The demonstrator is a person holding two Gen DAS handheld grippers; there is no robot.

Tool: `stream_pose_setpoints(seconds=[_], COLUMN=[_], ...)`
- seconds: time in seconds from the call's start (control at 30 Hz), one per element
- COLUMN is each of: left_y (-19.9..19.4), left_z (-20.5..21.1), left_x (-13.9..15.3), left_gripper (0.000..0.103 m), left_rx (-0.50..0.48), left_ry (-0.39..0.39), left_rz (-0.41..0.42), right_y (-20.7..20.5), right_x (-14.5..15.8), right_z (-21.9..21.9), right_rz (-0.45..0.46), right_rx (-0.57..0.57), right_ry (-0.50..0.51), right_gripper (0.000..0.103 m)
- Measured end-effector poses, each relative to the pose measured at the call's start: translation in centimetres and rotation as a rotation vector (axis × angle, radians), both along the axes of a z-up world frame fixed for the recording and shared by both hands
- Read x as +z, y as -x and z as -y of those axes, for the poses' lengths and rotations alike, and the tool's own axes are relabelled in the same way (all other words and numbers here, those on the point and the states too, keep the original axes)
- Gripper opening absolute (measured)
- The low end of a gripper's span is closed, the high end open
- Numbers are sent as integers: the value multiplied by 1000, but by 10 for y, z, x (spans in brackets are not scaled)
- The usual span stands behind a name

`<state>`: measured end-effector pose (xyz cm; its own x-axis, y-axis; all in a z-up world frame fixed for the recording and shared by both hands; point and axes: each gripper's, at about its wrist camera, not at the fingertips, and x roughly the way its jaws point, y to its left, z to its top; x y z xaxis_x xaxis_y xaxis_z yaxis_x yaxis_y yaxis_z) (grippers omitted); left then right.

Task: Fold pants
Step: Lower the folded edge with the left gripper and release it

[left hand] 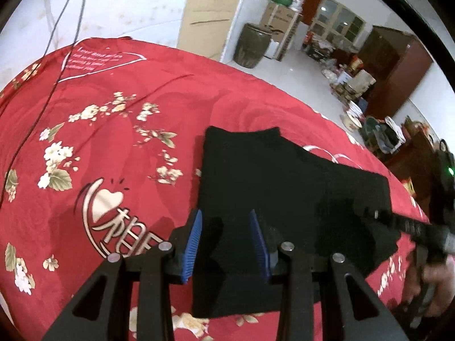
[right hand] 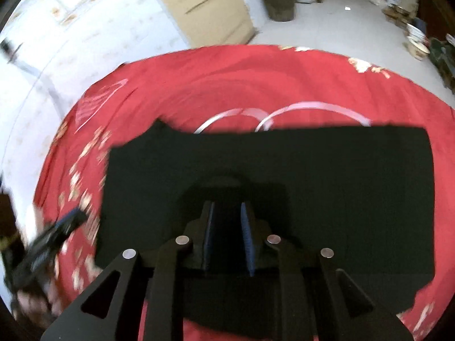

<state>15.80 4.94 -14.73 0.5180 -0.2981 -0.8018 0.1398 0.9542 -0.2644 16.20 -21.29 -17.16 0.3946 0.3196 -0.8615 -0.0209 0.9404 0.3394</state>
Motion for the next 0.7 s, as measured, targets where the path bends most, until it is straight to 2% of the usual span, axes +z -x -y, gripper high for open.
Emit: stream_pose_setpoints(seconds=[0.07,0.13,0.17,0.2,0.3,0.47,0.6,0.7], left_y=[3,3,2,2,-5,-36,-61,-71], left_z=[9,19,23,24,28,31,30,33], left_x=[-6,-19,-29,-34,-22,-10,-21,-35], left_gripper=[38,38,38,37,38,38,38,38], left_rx=[-38,-69,-75,-78,-89,-49,-20,-10], left_ry=[-1,-30,-59,-67,-86,-107,-141,-153], left_rz=[-28,-93,-135,-145,-90,-13,7,-8], right_y=[19,30,33,32,20,-20,-50,-58], right_x=[-12,-27,-24,-23,-16,0,-6,-22], right_z=[-15,-19,-19,-19,-14,-19,-17,-13], right_rz=[-30,-56,-35,-58,-52,45,73,27], right_rx=[69,89,85,85,70,87,78,65], right_ry=[16,34,43,53,29,47,73,91], right_gripper=[19,19,19,19,19,19,19,19])
